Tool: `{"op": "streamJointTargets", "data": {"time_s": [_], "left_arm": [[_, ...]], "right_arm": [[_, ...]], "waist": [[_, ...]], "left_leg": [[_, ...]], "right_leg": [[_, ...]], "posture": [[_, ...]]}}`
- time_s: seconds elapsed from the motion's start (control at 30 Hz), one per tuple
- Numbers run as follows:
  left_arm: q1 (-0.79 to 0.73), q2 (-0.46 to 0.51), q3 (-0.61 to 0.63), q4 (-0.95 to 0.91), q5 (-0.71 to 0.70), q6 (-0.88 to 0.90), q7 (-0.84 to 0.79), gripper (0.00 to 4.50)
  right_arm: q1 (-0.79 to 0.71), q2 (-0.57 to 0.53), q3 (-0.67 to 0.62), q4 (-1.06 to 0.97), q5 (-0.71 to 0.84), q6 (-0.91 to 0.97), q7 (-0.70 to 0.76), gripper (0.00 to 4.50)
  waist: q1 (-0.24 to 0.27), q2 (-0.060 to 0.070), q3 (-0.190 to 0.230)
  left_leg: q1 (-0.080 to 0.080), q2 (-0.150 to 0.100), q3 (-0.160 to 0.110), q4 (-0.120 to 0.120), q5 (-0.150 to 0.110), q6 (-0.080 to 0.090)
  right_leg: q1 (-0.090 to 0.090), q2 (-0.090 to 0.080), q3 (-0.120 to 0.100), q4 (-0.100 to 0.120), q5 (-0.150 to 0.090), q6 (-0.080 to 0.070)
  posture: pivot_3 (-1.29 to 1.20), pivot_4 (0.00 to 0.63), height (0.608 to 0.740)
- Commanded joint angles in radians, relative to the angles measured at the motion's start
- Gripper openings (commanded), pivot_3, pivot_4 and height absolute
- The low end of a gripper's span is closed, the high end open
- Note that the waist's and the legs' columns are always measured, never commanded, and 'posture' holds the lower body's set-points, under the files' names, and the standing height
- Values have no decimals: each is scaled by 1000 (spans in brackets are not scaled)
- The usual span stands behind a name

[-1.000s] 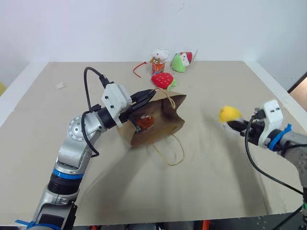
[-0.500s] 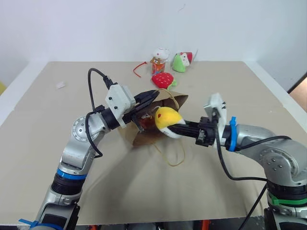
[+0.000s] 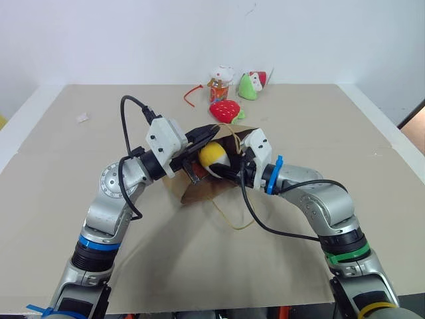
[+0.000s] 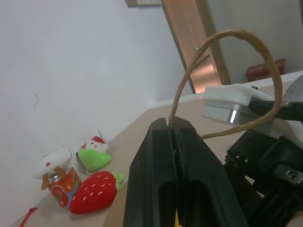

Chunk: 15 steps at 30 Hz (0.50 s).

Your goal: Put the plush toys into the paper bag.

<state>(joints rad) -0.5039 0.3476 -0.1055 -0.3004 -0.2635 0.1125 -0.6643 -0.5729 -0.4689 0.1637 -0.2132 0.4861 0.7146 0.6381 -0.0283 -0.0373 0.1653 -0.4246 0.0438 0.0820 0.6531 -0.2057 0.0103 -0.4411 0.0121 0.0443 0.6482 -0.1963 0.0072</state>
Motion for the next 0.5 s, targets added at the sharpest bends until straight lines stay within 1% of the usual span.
{"op": "streamJointTargets", "data": {"time_s": [0.03, 0.07, 0.1, 0.2, 0.27, 0.37, 0.4, 0.5], "left_arm": [[6, 13, 13, -52, 0, -10, 3, 0], [5, 14, 13, -52, -1, -9, 3, 0], [4, 15, 12, -50, -1, -10, 2, 0], [-2, 15, 11, -41, -1, -13, 2, 0], [-6, 15, 11, -35, -2, -14, 1, 0], [-16, 12, 11, -21, -3, -19, -1, 0], [-20, 11, 11, -16, -4, -20, -1, 0], [-28, 6, 9, -5, -5, -25, -3, 0]], "right_arm": [[-8, -68, -91, -140, 75, 13, 76, 4133], [-9, -87, -107, -156, 92, 31, 90, 4213], [-7, -119, -130, -174, 121, 58, 113, 4451], [18, -224, -200, -206, 187, 122, 178, 4451], [43, -277, -234, -207, 210, 143, 203, 4451], [125, -357, -264, -188, 191, 162, 221, 4451], [150, -364, -270, -186, 191, 172, 216, 4451], [225, -322, -275, -200, 226, 230, 152, 4451]], "waist": [[1, 0, 0], [2, 0, 0], [2, 0, 0], [5, 0, 0], [5, 0, 0], [5, 0, 0], [6, 0, 0], [4, 0, 0]], "left_leg": [[0, 0, 0, 0, 0, 0], [0, 0, 0, 0, 0, 0], [0, 0, 1, 0, 0, 0], [0, 0, 0, 0, 0, 0], [0, 0, 0, 0, 0, 0], [0, 0, 0, 0, 0, 0], [0, 0, 0, 0, 0, 0], [1, 0, 0, 0, 0, 0]], "right_leg": [[0, 0, 0, 0, 0, 0], [0, 0, 0, 0, 0, 0], [0, 0, 0, 0, 0, 0], [0, -1, 0, 0, 0, 0], [0, -1, 0, 0, -2, -3], [0, 0, 0, 0, -2, -3], [0, 0, 0, 0, -2, -3], [0, 0, 0, 0, -2, -3]], "posture": [[0, 150, 740], [0, 150, 740], [0, 150, 740], [0, 150, 740], [0, 150, 740], [0, 150, 740], [0, 150, 740], [0, 150, 740]]}}
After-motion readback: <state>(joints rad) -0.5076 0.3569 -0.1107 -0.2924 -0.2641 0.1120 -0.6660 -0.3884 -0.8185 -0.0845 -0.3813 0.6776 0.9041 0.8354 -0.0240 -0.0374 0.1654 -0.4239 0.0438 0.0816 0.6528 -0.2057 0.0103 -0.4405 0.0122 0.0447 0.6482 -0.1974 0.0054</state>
